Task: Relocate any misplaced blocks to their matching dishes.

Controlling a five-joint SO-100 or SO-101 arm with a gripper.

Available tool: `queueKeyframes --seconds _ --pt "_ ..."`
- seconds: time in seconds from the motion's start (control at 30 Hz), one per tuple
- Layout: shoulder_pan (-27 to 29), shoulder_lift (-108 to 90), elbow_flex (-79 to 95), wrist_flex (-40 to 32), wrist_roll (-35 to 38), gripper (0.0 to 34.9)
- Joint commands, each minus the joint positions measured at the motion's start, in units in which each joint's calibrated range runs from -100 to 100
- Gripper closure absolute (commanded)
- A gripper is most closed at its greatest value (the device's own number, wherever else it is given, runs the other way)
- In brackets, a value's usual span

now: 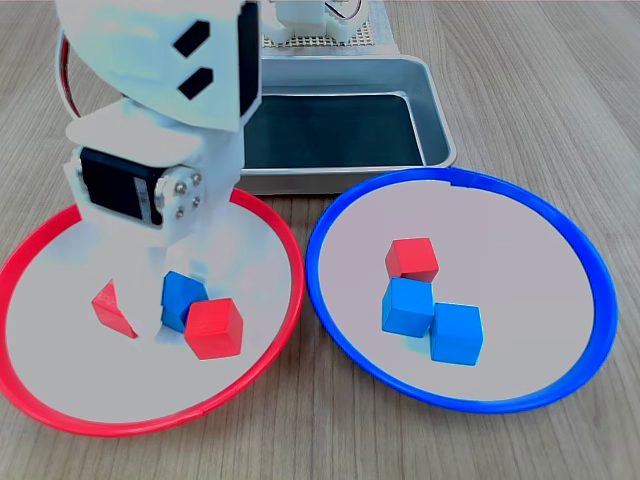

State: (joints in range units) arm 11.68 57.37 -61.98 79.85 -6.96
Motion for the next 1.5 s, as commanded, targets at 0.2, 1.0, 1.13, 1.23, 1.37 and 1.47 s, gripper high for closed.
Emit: queueKeyframes --seconds 0.2,1.0,1.13,1.23,1.37,1.47 --pt "-0.2 0.5 -0.9 -3.5 0.0 28.9" --pt "-14.6 -18.4 -4.2 2.2 3.1 34.6" --pt "-19.9 -19.2 -1.2 2.2 3.4 34.6" --pt "-23.5 -19.5 2.5 1.4 4.3 34.6" --pt "-26.9 -19.7 7.2 -0.7 6.7 34.6" --pt "-27.7 -19.5 10.4 -3.6 7.2 34.6"
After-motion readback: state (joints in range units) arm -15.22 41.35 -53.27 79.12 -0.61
